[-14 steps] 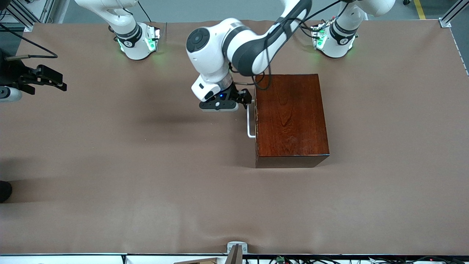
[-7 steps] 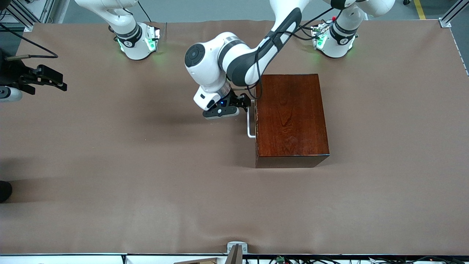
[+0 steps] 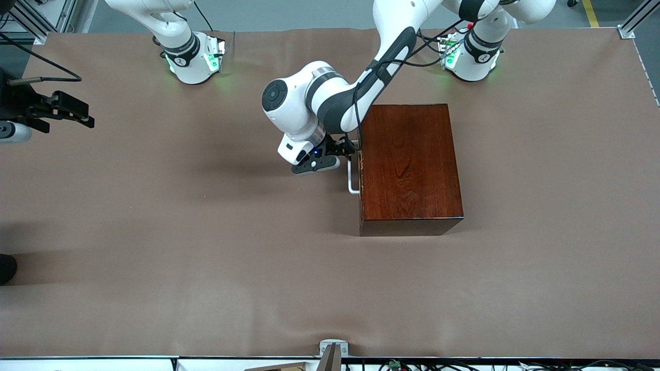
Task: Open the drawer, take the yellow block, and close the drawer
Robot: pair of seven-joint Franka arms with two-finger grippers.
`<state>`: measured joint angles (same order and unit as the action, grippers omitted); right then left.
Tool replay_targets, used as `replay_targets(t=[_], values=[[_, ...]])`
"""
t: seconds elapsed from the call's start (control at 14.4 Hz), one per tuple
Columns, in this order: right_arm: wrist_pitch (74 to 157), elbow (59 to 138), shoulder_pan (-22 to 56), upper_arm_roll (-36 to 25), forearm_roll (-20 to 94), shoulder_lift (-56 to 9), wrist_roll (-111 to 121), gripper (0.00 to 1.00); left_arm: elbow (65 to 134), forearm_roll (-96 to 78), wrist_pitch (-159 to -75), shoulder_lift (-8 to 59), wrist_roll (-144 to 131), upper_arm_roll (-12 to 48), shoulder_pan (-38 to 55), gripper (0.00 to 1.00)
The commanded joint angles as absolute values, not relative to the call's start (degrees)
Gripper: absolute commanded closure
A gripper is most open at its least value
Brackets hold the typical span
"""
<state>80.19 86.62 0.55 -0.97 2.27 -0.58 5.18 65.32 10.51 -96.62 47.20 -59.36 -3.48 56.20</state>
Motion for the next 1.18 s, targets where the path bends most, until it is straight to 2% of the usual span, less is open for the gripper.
replay_targets(t=[0.0,0.55,1.11], values=[[80.0,86.7,-0.1,-0.3,1.8,0.1,5.9,0.00,63.2,14.0,-95.2,48.5,-58.7,-4.0,57.0,0.00],[80.0,86.7,-0.1,-0.3,1.8,0.1,5.8,0.00,63.2,14.3,-95.7,49.7,-55.3,-3.9,57.1,0.00],[79.9,86.7,-0.1,-0.4,1.8,0.1,5.8,0.00,62.6,13.0,-100.5,49.7,-60.5,-2.3,57.0,0.00]])
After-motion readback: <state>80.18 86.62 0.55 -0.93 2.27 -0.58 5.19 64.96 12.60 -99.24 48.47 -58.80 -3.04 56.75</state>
